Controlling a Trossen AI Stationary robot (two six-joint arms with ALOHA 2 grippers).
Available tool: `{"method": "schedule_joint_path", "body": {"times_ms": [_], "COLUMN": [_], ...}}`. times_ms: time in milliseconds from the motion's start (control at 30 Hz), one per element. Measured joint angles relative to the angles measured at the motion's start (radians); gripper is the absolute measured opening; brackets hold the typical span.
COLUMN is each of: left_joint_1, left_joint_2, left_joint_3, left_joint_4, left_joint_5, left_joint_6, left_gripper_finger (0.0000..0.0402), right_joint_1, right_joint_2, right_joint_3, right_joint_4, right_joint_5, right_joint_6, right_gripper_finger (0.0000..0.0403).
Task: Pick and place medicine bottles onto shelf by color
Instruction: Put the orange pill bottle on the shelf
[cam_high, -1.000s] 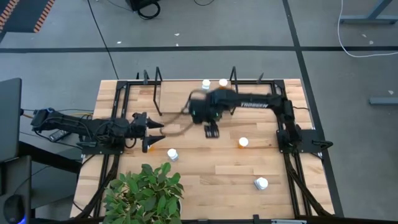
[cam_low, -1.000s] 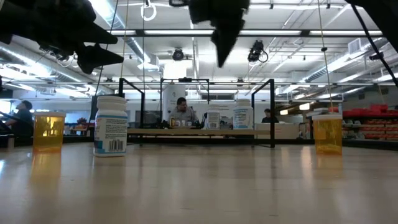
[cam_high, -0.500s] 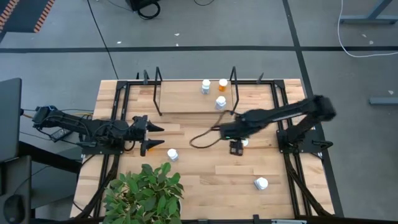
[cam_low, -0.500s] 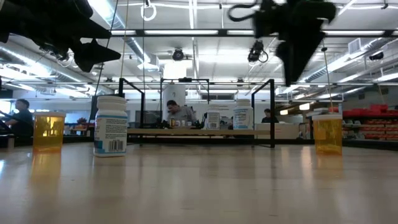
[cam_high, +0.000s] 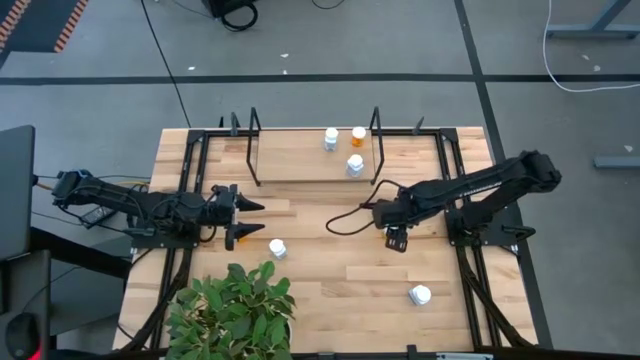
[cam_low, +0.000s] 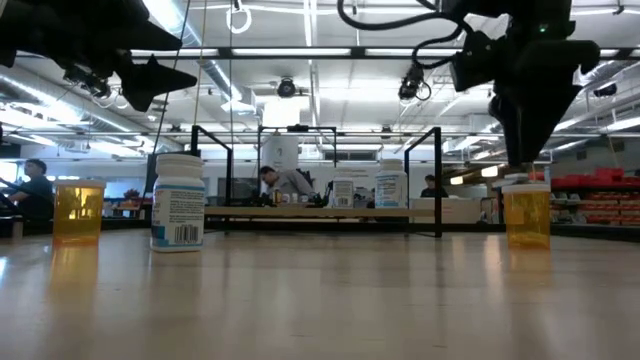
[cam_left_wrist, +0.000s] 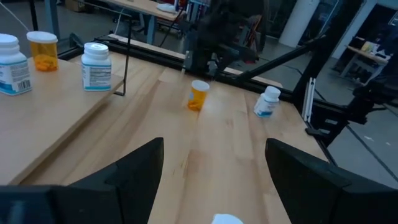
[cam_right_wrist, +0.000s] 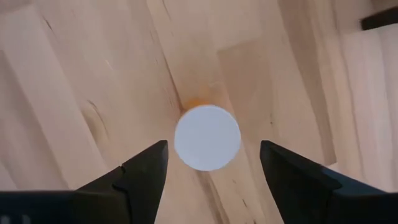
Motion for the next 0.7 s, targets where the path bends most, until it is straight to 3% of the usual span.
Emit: {"method": "schedule_joint_path", "body": {"times_ms": [433,700], "left_joint_1": [0.000,0.000], "left_joint_2": [0.000,0.000], "left_joint_3": [0.000,0.000], "left_joint_4": [-0.006,-0.008], "left_joint_5": [0.000,0.000], "left_joint_6": [-0.018,-0.018], "left_gripper_finger": [0.0286,0.0286], "right_joint_1": [-0.016,-0.017], "right_joint_2": [0.077,0.169], "right_joint_3": [0.000,0.000], "right_joint_4": [0.021,0.037], "right_joint_5": [0.007,0.010], "right_joint_6": [-0.013,-0.013], "right_gripper_finger": [0.0337,0.0346]}}
